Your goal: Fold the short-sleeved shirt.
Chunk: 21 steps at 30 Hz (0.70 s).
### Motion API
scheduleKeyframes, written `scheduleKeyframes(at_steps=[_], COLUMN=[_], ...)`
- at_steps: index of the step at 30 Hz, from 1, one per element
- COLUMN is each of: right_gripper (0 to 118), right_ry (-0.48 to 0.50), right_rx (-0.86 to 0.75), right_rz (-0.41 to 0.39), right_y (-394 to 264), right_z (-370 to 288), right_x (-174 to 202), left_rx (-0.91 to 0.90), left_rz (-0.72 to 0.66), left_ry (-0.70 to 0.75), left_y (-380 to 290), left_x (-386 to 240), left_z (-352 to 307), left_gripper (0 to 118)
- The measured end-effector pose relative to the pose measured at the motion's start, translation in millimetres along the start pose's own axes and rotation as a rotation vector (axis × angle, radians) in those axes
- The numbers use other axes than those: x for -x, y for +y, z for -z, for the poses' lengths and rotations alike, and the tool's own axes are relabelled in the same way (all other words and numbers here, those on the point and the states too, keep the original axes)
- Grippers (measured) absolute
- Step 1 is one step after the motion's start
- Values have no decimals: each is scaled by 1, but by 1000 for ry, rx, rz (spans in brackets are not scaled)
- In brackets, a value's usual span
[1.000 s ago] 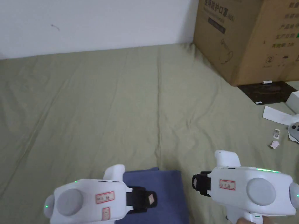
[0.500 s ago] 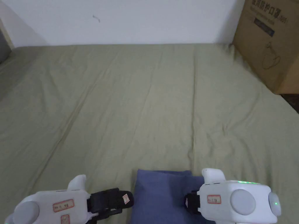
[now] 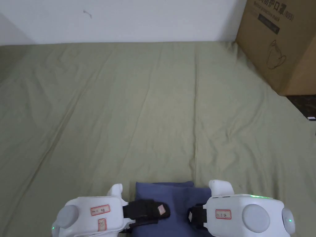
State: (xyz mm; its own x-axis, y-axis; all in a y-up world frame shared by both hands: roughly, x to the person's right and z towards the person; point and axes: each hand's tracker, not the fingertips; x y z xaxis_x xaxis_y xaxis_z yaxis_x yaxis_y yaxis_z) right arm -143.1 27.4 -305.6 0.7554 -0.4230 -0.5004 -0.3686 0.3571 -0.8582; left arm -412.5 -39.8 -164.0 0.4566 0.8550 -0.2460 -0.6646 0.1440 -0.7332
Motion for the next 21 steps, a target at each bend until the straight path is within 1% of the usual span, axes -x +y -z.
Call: scheduleKeyframes(at_steps=[1, 3, 4, 6, 9, 10, 11, 13, 16, 20, 21], right_gripper=[0, 0, 0, 0, 0, 0, 0, 0, 0, 0, 0], right_ry=[-1, -8, -14, -23, -25, -35, -43, -57, -117, -146, -154], right_rx=[0, -3, -9, -25, -49, -64, -83, -107, -152, -186, -197], right_rz=[-1, -11, -17, -27, -37, -41, -47, -57, -74, -75, -77], right_y=[0, -1, -1, 0, 3, 5, 8, 12, 21, 35, 39], right_z=[-1, -5, -8, -14, -20, -22, -24, -25, -19, -8, -5], right_x=[1, 4, 6, 11, 18, 22, 26, 32, 43, 63, 68], left_rx=[14, 7, 2, 14, 12, 5, -8, -20, -59, -55, -57], left_rz=[1, -71, -58, 28, 33, 50, 82, 94, 145, 227, 229], left_ry=[31, -96, -68, -11, 2, 27, 64, 135, 289, 608, 677], left_y=[-1, 5, 6, 8, 17, 23, 30, 45, 68, 100, 106], left_x=[4, 9, 7, 1, 3, 2, 4, 9, 18, 34, 38], left_z=[1, -5, -9, -16, -32, -41, -54, -80, -131, -199, -216], left_gripper=[27, 27, 27, 27, 27, 27, 27, 27, 27, 27, 27])
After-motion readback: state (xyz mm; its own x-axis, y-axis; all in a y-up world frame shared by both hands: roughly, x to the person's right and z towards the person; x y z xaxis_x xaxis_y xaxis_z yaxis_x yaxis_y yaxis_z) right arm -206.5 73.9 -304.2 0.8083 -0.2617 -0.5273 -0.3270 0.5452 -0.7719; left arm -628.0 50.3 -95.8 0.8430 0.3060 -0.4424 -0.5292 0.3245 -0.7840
